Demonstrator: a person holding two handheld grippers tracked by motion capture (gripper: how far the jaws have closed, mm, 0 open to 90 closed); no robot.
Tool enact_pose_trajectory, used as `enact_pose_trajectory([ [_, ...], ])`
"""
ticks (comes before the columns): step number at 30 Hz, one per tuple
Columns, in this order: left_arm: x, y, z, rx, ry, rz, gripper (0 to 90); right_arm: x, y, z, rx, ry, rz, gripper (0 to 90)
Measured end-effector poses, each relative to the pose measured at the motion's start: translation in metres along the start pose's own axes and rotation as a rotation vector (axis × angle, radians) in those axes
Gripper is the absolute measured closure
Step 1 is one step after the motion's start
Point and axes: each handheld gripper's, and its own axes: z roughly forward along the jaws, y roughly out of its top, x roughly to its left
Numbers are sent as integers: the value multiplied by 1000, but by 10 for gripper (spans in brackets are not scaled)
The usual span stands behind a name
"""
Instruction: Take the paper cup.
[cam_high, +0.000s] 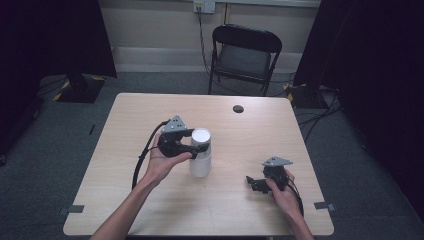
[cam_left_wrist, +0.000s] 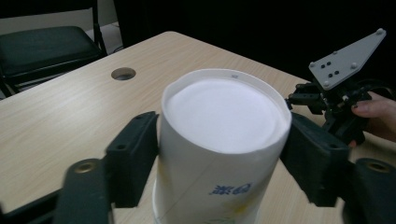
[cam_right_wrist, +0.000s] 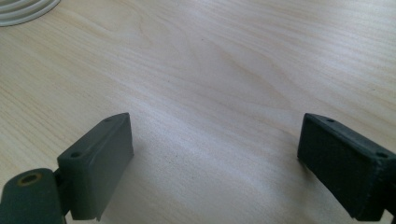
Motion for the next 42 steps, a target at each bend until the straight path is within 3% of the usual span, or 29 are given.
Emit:
enact_pose_trajectory([
  [9, 1, 3, -5, -43, -5, -18, 322, 0, 0, 0, 0, 0, 0, 98],
  [14, 0, 5, -7, -37, -2, -1, 345, 0, 0, 0, 0, 0, 0, 98],
  [21, 2, 7, -11, -59, -8, -26, 346, 0, 0, 0, 0, 0, 0, 98],
  [32, 0, 19, -17, -79, -19, -15, 349, 0, 0, 0, 0, 0, 0, 98],
  [38, 1, 12, -13, -58, -19, -19, 349, 0, 0, 0, 0, 0, 0, 98],
  [42, -1, 20, -19, -68, -23, -34, 350, 0, 0, 0, 0, 0, 0, 98],
])
